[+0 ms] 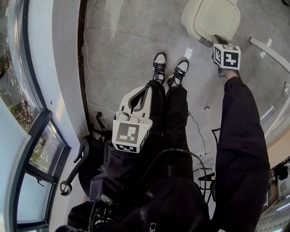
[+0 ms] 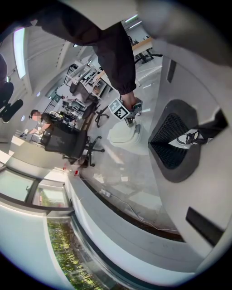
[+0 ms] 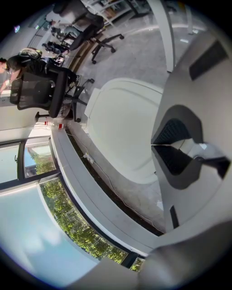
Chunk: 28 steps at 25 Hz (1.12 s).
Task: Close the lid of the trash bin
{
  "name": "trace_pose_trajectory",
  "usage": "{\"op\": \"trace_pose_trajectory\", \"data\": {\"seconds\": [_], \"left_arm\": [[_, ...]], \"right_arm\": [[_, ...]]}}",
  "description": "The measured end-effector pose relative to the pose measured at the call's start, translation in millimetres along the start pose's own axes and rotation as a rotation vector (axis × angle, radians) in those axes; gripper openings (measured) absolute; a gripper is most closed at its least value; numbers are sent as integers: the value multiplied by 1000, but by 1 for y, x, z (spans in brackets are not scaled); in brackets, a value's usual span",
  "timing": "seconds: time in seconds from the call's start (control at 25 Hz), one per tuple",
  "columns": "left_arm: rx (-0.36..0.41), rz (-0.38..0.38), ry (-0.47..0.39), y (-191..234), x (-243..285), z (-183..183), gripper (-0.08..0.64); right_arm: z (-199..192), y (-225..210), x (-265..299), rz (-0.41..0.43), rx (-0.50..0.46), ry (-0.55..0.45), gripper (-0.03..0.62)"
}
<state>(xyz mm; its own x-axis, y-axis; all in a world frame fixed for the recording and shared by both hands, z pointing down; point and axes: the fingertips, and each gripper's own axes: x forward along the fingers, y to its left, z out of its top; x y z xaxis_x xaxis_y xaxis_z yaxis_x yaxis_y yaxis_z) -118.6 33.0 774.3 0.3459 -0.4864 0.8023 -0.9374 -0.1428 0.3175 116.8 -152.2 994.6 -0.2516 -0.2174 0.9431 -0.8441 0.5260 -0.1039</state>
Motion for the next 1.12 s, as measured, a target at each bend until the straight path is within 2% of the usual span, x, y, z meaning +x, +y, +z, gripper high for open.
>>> {"op": "trace_pose_trajectory", "data": {"seconds": [0.88, 1.12], "left_arm": [[3, -6, 11, 0, 0, -5, 2], [21, -4, -8, -2, -3, 6, 2]], "right_arm": [[-3, 0, 5, -1, 12, -3, 9], [2, 3, -8, -7, 33, -22, 8]]}}
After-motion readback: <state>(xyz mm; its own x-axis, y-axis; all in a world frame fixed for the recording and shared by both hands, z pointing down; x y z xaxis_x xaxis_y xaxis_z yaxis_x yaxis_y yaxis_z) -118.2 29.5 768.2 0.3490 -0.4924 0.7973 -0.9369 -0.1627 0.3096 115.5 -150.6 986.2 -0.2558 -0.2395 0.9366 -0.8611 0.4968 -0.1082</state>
